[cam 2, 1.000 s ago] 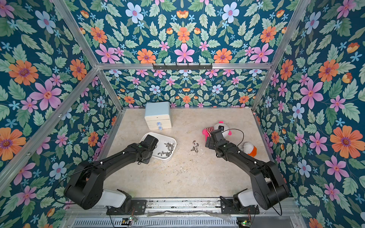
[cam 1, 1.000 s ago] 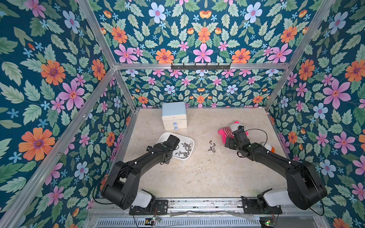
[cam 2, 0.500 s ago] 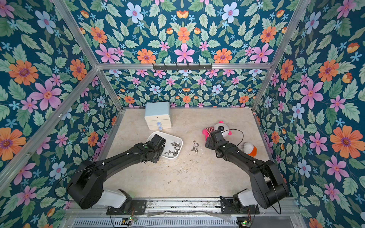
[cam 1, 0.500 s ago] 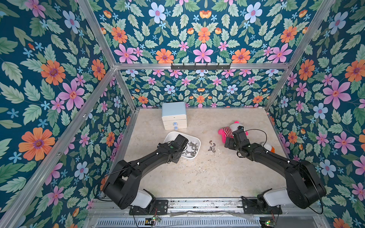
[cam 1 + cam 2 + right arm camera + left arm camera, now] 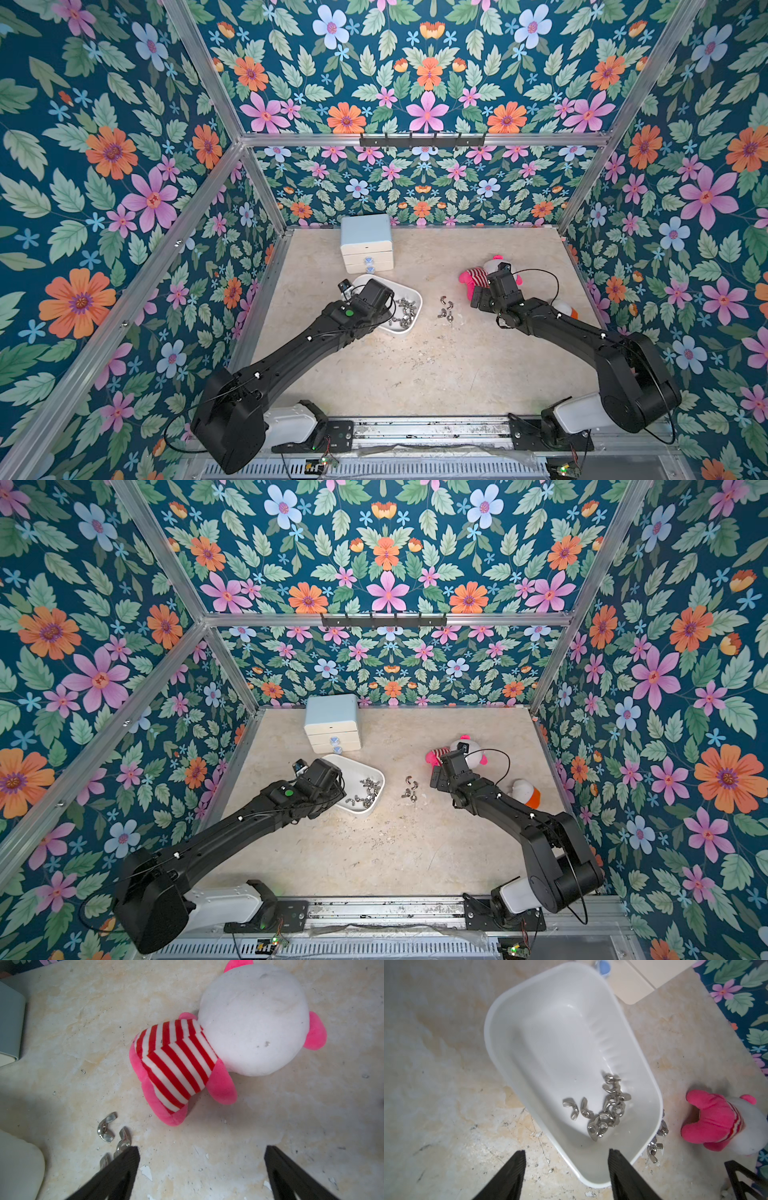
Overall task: Take out the wing nut from the storage box
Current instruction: Pick up the wing nut from the storage box.
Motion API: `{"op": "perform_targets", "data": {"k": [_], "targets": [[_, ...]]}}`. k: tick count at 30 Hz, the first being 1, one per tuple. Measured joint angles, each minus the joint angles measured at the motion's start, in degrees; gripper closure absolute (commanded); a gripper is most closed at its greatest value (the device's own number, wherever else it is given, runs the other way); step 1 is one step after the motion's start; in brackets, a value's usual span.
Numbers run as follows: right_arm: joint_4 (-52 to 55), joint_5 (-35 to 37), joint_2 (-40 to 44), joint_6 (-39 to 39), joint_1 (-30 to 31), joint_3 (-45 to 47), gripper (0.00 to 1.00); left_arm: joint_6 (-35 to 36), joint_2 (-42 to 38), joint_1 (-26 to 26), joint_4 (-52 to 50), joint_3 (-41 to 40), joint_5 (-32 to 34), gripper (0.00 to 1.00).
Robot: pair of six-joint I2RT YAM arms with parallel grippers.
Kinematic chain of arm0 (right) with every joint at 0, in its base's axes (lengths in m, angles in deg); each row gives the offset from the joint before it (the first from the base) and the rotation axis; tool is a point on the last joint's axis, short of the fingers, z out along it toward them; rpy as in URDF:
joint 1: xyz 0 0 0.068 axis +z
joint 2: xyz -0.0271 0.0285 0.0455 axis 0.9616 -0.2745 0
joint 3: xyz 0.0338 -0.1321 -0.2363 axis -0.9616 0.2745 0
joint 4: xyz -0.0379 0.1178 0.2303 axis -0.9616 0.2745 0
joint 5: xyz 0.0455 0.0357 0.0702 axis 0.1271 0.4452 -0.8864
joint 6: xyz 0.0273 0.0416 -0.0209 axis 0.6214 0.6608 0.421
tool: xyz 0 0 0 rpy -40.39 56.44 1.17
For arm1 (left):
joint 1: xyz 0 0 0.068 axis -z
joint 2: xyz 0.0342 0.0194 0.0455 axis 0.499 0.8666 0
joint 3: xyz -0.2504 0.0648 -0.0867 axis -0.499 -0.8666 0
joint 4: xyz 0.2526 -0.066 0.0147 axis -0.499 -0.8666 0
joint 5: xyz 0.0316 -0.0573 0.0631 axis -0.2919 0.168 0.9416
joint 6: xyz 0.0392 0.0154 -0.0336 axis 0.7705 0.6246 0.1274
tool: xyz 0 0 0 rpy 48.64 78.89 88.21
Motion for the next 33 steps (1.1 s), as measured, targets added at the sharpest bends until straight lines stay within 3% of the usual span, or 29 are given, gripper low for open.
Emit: {"op": "perform_targets", "data": {"k": [8, 17, 23, 33], "targets": [[1.3, 0.1, 1.1, -0.4, 0.1, -0.8, 0.01, 25.0, 19.8, -0.4, -2.6, 16.1, -0.1, 0.37], [2.6, 1.1, 3.8, -0.8, 0.1, 0.3, 0.01, 41.5, 24.6, -3.2, 0.5, 15.7, -3.5, 0.41], [2.7, 1.1, 3.2, -0.8, 0.1, 0.1, 0.01, 49.3, 28.9, -3.3, 3.1, 16.7, -6.4, 0.47], [3.2, 1.1, 2.8, -0.8, 0.1, -0.5, 0.01, 53.0, 33.2, -4.6, 4.5, 19.8, -6.5, 0.53]]}}
